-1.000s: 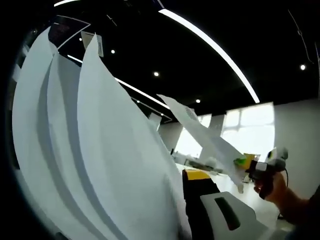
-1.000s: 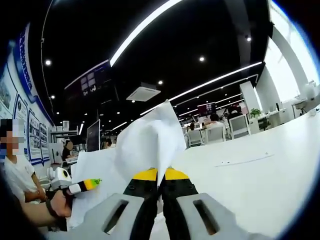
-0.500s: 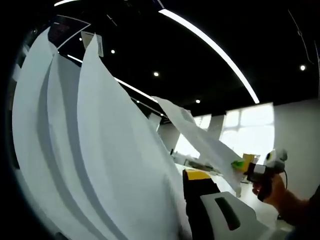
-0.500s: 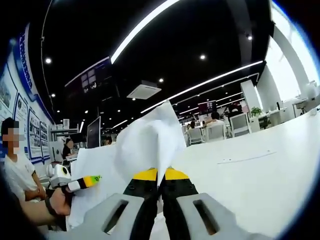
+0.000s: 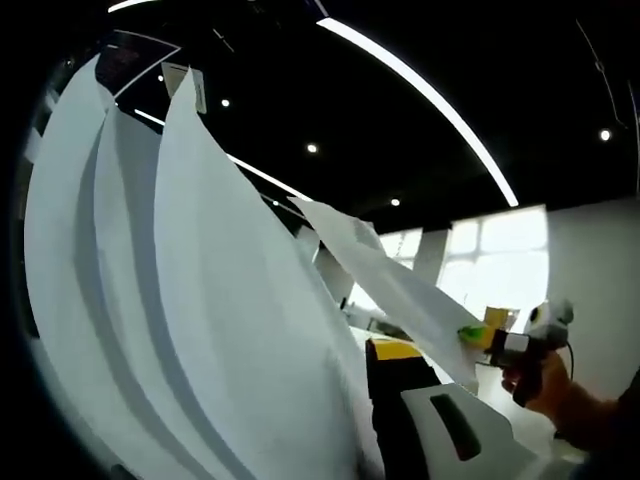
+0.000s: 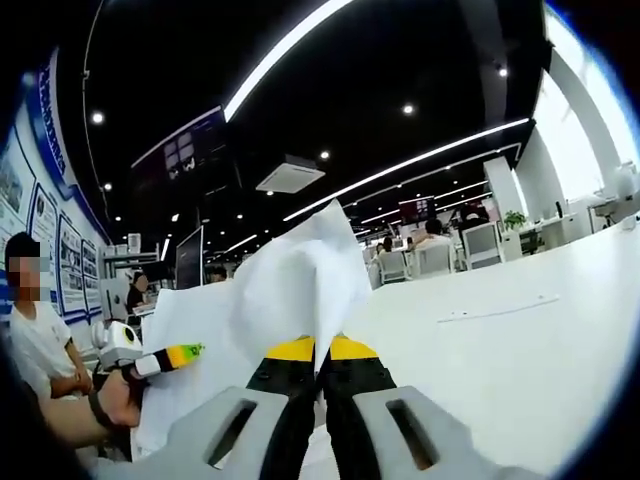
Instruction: Organize the stack of printing papers by aligning and flattening the scattered papers on the table
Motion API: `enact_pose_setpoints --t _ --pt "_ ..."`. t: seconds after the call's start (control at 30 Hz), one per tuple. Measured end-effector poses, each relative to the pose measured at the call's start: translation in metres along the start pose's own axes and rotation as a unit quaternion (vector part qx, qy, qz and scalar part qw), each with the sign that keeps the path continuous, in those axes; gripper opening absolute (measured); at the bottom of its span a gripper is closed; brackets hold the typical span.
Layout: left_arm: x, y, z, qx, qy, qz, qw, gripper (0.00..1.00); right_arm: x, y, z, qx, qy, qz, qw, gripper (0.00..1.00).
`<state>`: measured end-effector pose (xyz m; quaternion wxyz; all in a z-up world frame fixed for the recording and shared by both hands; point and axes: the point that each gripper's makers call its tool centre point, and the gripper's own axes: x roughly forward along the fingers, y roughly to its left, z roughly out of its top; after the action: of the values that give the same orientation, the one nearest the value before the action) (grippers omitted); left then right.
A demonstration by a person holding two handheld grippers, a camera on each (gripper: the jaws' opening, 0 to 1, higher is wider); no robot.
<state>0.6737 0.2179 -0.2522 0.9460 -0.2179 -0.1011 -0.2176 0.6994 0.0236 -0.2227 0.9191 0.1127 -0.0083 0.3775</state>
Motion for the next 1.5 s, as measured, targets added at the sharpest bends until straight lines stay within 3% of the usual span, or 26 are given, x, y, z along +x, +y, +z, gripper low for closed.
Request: enact_pose_setpoints --t 0.93,1.2,1.5 --pt "-0.002 -0.011 0.0 0.001 -0.002 -0.001 1.0 0.22 0.008 0.019 -0.025 -0.008 0.027 0.017 0.9995 0.0" --pt "-0.003 -0.013 0.0 -0.002 -0.002 -0.001 1.0 0.22 0.011 0.024 -0.03 -0.052 0.033 0.015 0.998 0.0" --pt "-0.003 -0.014 0.0 -0.005 -0.003 -0.001 1.0 0.23 0.012 0.035 -0.034 -0.144 0.042 0.014 0.9886 0.0"
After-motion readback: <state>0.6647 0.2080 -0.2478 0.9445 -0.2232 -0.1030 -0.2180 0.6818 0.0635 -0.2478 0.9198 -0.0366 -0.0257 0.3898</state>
